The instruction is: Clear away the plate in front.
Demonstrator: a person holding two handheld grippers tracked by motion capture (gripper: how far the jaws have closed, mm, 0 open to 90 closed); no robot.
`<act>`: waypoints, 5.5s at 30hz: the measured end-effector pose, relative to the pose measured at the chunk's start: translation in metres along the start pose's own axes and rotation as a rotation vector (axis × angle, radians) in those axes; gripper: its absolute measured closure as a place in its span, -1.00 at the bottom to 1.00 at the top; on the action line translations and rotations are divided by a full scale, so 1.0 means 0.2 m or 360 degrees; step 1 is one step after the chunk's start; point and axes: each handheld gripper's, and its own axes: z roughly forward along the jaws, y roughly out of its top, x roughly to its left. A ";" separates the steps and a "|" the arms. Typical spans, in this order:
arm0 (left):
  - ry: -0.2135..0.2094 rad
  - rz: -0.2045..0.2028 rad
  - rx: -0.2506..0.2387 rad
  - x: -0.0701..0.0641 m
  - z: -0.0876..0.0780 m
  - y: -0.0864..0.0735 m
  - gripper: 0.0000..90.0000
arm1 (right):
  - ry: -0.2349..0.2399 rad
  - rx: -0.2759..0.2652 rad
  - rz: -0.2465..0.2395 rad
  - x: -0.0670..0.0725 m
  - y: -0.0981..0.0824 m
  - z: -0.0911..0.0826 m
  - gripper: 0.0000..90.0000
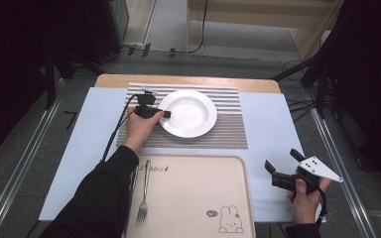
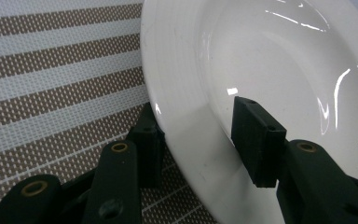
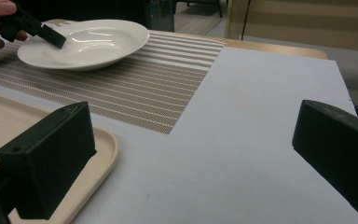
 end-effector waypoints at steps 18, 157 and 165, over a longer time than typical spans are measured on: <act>-0.0166 0.0050 -0.0058 -0.01 -0.07 0.02 0.45 | -0.0019 0.0007 0.0009 0.00 0.00 0.00 -1.00; -0.0643 -0.0095 -0.0190 -0.08 -0.51 -0.29 0.80 | -0.0049 -0.0016 -0.0025 0.02 0.01 -0.01 -1.00; -0.0657 -0.0083 -0.0189 -0.09 -0.52 -0.34 0.80 | -0.0057 -0.0021 -0.0026 0.02 0.01 -0.01 -1.00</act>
